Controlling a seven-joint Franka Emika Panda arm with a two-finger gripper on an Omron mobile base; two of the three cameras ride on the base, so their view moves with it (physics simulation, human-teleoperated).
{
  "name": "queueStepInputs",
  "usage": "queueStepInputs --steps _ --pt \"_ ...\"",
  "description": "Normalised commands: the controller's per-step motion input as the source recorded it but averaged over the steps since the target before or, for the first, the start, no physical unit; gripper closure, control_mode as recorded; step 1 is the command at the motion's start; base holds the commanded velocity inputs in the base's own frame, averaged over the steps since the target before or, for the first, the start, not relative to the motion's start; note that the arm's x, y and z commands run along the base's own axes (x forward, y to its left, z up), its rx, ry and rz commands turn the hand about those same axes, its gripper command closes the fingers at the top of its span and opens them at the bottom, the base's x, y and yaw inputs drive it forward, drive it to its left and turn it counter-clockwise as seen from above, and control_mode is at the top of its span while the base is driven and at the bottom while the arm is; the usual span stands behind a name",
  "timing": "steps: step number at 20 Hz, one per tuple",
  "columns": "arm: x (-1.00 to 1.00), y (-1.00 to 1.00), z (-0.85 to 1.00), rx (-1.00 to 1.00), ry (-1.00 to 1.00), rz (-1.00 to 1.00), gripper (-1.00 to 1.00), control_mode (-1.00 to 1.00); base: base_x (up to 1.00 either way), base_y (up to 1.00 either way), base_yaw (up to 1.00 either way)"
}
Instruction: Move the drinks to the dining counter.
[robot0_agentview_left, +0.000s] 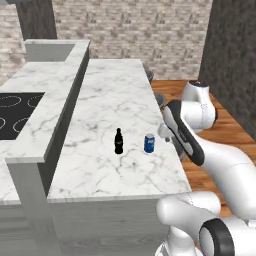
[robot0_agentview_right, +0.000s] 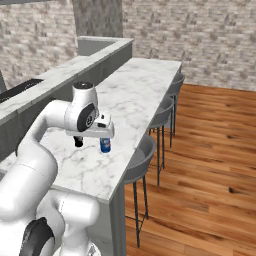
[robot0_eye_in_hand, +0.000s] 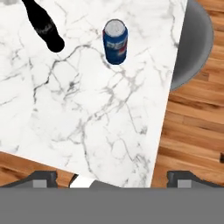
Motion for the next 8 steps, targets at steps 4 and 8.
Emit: queueStepInputs --steps 4,8 --pt "-0.28 0.00 0.43 0.00 -0.01 0.00 -1.00 -1.00 0.00 0.00 0.00" --pt "-0.15 0.00 0.47 0.00 0.00 0.00 -1.00 -1.00 0.00 0.00 0.00"
